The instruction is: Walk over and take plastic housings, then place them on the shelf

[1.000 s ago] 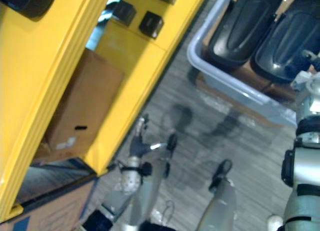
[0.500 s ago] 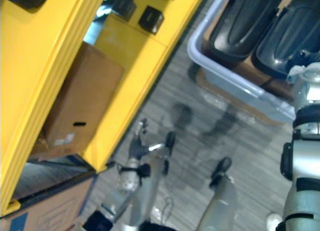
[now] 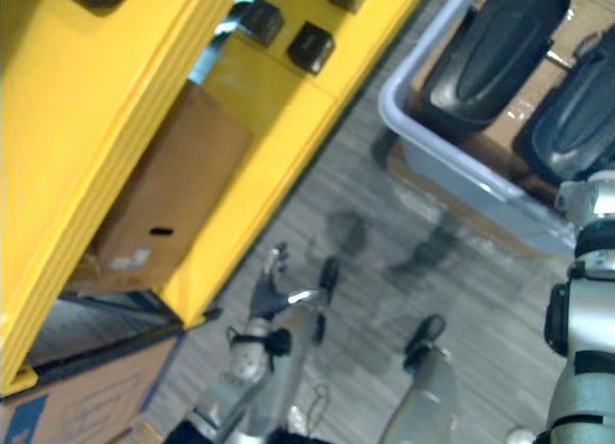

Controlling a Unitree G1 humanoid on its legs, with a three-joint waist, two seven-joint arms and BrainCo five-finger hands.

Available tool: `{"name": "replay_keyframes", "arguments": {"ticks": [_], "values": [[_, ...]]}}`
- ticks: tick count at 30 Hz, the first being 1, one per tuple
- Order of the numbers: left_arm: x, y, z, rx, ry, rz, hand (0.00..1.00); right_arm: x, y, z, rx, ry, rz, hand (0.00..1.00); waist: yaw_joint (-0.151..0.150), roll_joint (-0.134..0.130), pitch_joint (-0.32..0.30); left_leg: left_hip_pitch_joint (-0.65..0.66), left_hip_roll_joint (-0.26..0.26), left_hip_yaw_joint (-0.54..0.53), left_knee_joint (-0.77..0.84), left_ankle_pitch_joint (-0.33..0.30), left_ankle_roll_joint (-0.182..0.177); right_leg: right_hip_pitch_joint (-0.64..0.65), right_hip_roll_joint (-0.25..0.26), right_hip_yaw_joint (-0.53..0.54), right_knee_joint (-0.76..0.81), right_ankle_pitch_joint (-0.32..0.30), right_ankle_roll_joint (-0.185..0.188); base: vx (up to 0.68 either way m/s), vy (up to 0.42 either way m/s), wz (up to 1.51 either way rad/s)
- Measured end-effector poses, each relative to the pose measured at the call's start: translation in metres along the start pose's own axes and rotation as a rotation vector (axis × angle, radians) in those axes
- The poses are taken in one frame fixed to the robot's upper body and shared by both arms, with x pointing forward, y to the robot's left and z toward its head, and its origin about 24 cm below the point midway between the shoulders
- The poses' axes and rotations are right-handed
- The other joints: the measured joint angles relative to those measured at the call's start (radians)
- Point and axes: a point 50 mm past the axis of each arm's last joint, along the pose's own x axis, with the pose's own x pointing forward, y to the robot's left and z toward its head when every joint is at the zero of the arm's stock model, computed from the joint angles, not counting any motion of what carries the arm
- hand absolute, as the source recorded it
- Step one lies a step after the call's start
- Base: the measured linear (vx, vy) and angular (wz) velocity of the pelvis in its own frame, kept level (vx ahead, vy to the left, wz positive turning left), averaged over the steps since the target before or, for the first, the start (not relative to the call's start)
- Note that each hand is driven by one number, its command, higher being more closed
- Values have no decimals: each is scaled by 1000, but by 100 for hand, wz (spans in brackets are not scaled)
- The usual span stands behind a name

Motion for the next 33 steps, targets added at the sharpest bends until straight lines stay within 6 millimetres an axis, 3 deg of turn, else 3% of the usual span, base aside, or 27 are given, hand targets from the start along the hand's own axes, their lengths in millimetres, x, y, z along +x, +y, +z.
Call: {"name": "replay_keyframes", "arguments": {"ticks": [8, 14, 23, 33], "values": [[-3, 14, 1, 2, -6, 32, 0, 8, -12, -8, 45, -68, -92, 100, 8, -5, 0, 2, 11, 3, 14, 6, 1, 34, 17, -11, -46, 26, 11, 4, 7, -1], [-5, 24, 2, -19, -32, 66, 0, 9, -22, -1, 108, -174, -209, 100, 7, -18, 8, 54, 35, 18, -4, 5, 1, 99, 51, -12, -120, 57, 15, 17, 6, -13], [-6, 45, 6, 19, -84, 73, 0, 2, -32, 13, 123, -350, -382, 100, -8, -96, 15, 155, 67, 30, -55, 8, -4, 227, 108, -22, -259, 120, 12, 36, -30, -8], [-7, 67, 6, 52, -86, 78, 0, -4, -20, 14, 34, -452, -413, 100, -28, -146, 18, 248, 73, 29, -121, 22, -10, 313, 128, -25, -317, 128, 18, 2, -35, -1]]}}
